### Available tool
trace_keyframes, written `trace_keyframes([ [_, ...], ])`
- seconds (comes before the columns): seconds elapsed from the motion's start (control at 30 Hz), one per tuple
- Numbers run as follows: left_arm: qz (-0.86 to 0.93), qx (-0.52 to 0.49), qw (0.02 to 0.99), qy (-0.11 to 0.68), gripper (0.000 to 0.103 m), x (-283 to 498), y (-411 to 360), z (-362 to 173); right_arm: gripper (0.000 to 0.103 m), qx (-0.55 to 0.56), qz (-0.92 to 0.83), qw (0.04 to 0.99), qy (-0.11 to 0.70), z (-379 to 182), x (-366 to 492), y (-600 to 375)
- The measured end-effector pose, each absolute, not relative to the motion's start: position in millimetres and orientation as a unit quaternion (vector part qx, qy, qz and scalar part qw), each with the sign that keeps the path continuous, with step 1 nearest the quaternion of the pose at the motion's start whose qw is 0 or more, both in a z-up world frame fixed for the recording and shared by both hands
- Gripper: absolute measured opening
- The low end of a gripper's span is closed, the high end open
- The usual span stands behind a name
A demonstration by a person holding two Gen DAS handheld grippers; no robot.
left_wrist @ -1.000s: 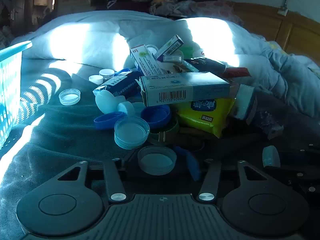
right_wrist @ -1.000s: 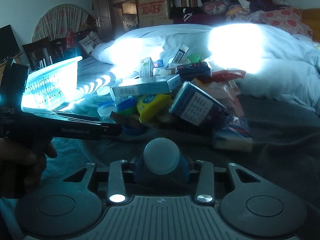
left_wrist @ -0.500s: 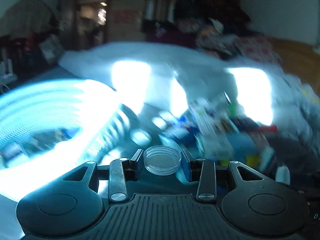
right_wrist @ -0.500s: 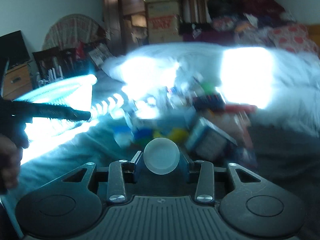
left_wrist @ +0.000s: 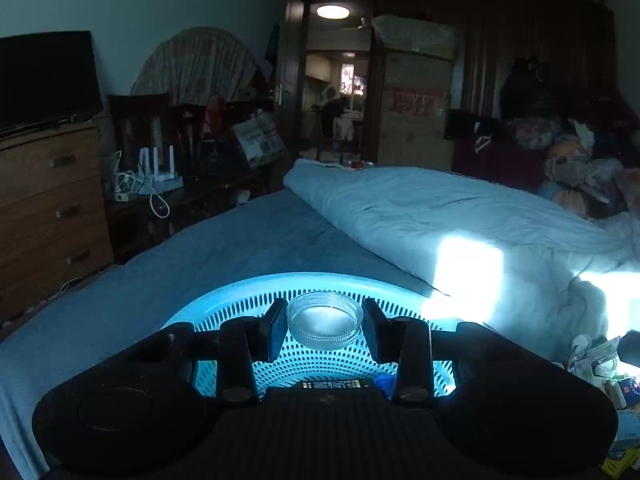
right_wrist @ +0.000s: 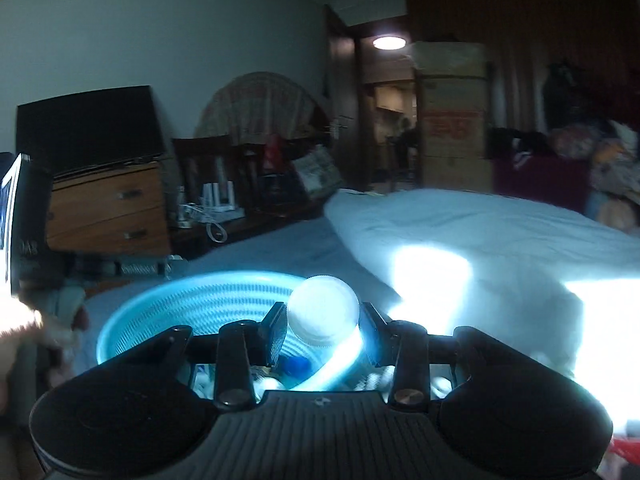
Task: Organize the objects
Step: 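Carry the white cap and clear cap over the basket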
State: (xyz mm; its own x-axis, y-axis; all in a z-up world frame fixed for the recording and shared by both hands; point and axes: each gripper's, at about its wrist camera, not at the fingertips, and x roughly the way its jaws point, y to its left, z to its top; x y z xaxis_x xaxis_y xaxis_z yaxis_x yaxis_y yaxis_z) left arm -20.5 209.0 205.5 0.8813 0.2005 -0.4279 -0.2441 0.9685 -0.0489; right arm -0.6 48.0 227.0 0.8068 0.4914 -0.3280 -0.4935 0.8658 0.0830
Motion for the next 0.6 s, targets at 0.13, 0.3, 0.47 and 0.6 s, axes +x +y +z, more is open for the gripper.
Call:
trace_keyframes([
  [0.13, 0.127, -0.062, 0.965, 0.220, 0.040, -14, 221, 204, 0.042, -0.008, 0.290, 0.938, 0.190, 244, 30, 89],
  [0.3, 0.132, -0.062, 0.962, 0.232, 0.040, -16, 232, 197, 0.042, -0.011, 0.303, 0.926, 0.223, 244, 60, 124],
  [0.47, 0.136, -0.068, 0.959, 0.238, 0.040, -16, 242, 190, 0.042, -0.019, 0.309, 0.920, 0.241, 235, 64, 143],
  [0.6, 0.136, -0.069, 0.959, 0.240, 0.040, -16, 245, 186, 0.042, -0.021, 0.312, 0.918, 0.243, 234, 65, 149],
])
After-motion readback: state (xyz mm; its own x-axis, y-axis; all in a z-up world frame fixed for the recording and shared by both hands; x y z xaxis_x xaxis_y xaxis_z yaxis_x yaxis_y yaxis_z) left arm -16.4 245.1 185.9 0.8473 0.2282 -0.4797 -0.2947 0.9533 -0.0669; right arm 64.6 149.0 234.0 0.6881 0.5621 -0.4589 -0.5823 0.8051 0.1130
